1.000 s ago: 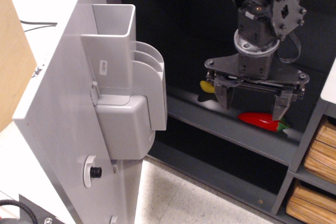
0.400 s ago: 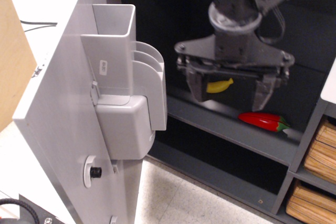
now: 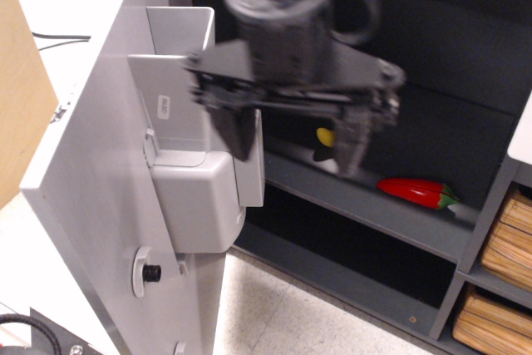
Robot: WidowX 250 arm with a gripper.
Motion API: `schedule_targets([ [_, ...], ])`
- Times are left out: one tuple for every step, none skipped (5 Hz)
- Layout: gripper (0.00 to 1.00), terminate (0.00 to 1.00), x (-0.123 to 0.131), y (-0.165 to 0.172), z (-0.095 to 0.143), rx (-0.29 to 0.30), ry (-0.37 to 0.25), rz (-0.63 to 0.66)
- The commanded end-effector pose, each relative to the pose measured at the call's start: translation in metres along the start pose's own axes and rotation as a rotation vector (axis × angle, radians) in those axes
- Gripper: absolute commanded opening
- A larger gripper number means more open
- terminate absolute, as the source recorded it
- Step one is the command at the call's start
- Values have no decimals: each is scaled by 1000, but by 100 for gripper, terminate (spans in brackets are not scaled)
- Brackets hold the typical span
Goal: Close fridge
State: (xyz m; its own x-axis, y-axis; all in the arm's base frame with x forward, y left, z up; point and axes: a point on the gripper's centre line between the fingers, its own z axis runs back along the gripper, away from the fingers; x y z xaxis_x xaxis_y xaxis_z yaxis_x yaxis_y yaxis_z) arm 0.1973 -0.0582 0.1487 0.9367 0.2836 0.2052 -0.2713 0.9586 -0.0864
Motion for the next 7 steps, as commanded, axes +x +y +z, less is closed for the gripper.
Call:
schedule_targets([
  [100, 0, 4, 32, 47, 45, -67, 55],
  [100, 0, 6, 48, 59, 55, -71, 80],
  [100, 0, 12, 67, 68, 61, -72, 116],
  [100, 0, -3, 86, 69, 73, -82, 126],
  [100, 0, -8, 100, 64, 88, -58, 125],
  [100, 0, -14, 95, 50, 68, -19, 102],
  [100, 0, -9, 83, 36, 77, -20, 110],
])
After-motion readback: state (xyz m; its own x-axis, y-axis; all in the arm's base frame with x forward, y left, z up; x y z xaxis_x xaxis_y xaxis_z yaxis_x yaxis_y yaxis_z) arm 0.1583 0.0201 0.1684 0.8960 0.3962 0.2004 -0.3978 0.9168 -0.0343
